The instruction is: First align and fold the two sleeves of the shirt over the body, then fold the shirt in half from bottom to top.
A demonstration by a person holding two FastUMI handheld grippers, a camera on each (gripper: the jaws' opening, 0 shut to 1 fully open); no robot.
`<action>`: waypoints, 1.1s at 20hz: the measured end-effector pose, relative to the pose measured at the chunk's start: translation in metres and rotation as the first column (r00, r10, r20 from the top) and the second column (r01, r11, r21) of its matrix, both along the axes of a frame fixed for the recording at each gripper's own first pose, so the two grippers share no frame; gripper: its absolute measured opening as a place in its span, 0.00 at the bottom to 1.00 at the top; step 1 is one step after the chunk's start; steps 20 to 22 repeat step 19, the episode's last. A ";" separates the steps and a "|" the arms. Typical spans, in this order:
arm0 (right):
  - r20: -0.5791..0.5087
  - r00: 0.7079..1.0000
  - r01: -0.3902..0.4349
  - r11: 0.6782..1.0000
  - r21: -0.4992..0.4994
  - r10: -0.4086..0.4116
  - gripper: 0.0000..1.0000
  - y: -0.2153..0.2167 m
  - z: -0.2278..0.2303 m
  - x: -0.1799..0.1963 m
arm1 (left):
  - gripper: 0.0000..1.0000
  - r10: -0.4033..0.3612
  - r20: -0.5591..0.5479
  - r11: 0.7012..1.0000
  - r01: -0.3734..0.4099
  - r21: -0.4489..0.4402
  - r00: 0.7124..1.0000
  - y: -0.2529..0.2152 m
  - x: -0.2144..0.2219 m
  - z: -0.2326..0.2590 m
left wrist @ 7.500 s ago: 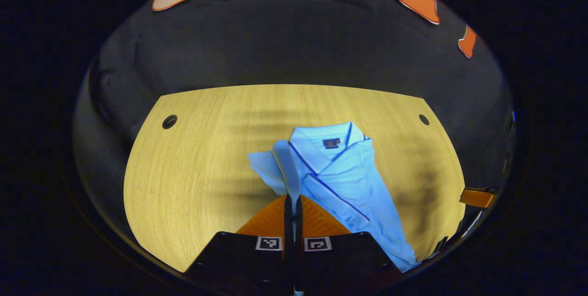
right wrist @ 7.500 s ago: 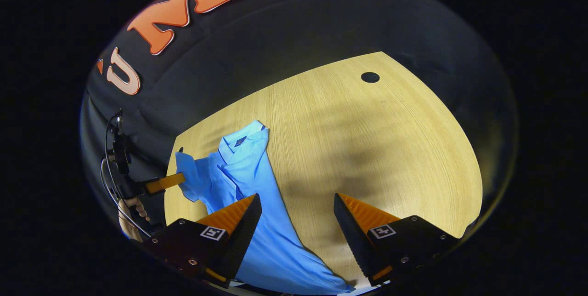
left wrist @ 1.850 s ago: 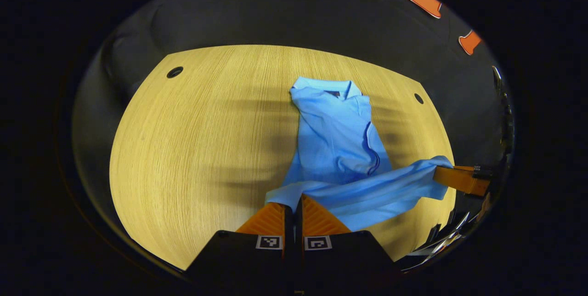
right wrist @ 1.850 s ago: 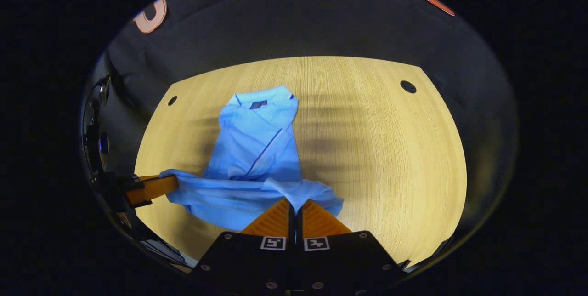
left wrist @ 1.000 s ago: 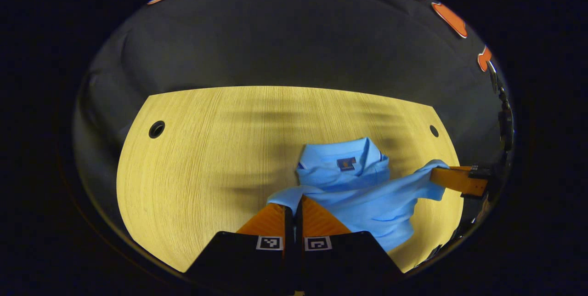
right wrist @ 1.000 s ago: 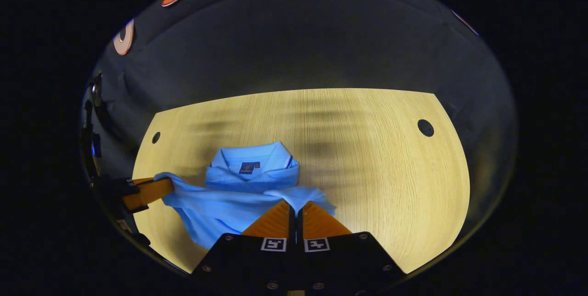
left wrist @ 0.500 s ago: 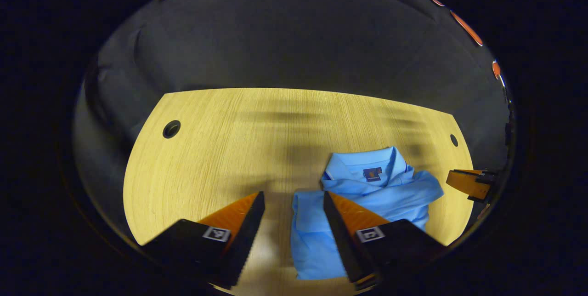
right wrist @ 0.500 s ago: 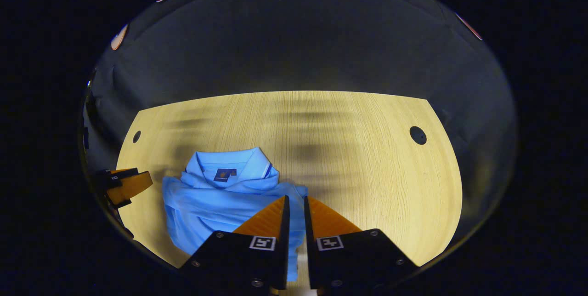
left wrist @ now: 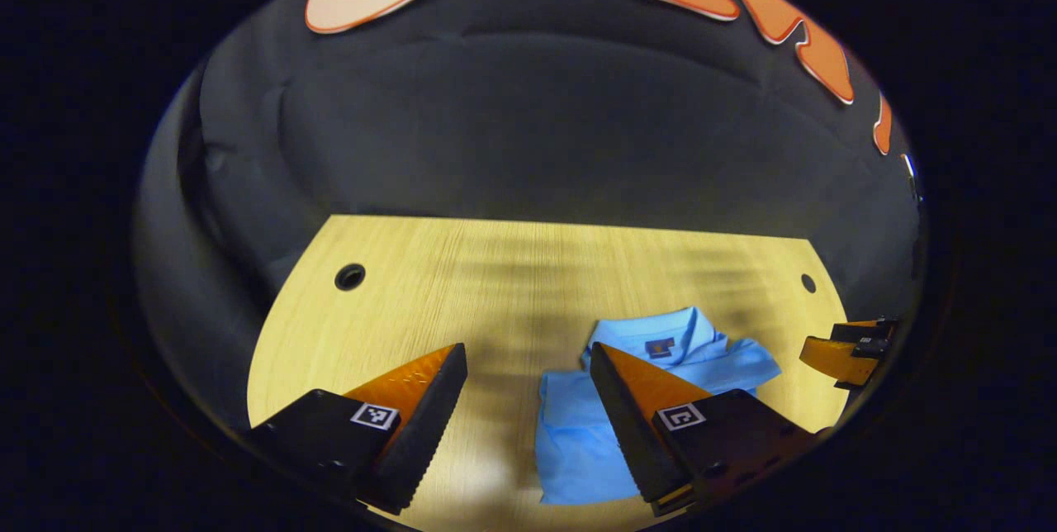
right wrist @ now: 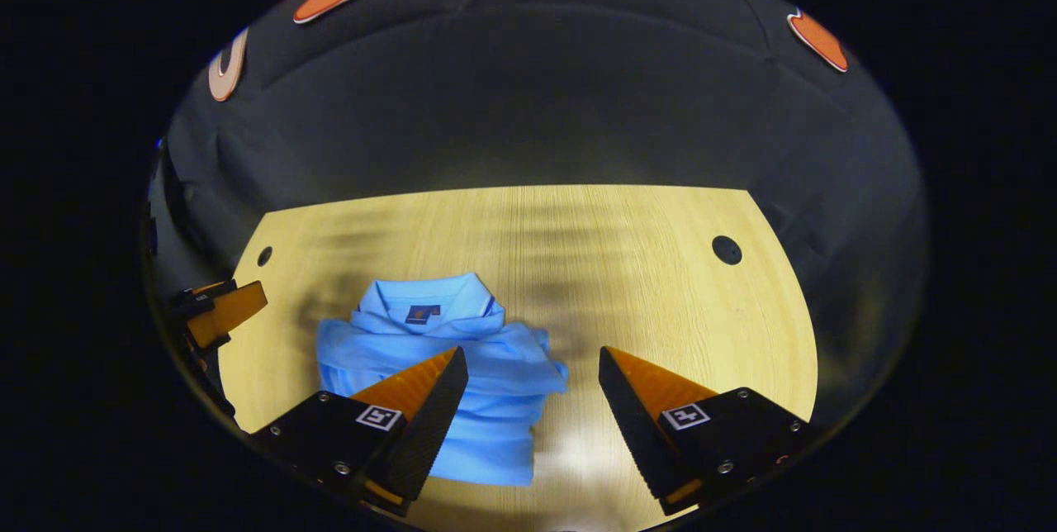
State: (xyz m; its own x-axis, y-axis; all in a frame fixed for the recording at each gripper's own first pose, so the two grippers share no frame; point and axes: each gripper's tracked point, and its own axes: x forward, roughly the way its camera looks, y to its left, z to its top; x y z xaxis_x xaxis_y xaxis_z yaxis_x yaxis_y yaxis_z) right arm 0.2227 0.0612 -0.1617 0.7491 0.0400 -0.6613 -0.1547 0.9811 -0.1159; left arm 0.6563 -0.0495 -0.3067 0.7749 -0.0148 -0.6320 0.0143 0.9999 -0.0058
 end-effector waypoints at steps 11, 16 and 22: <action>0.279 0.957 -0.091 0.995 0.030 0.079 0.99 0.003 0.078 -0.057 | 0.99 -0.066 0.308 0.998 0.060 0.030 0.949 -0.029 -0.061 0.115; 0.318 0.945 -0.099 0.994 0.047 0.079 0.98 -0.006 0.089 -0.087 | 0.97 -0.094 0.390 0.995 0.081 0.052 0.916 -0.040 -0.096 0.137; 0.341 0.937 -0.101 0.994 0.046 0.080 0.98 -0.009 0.094 -0.101 | 0.97 -0.100 0.415 0.995 0.086 0.052 0.904 -0.046 -0.112 0.145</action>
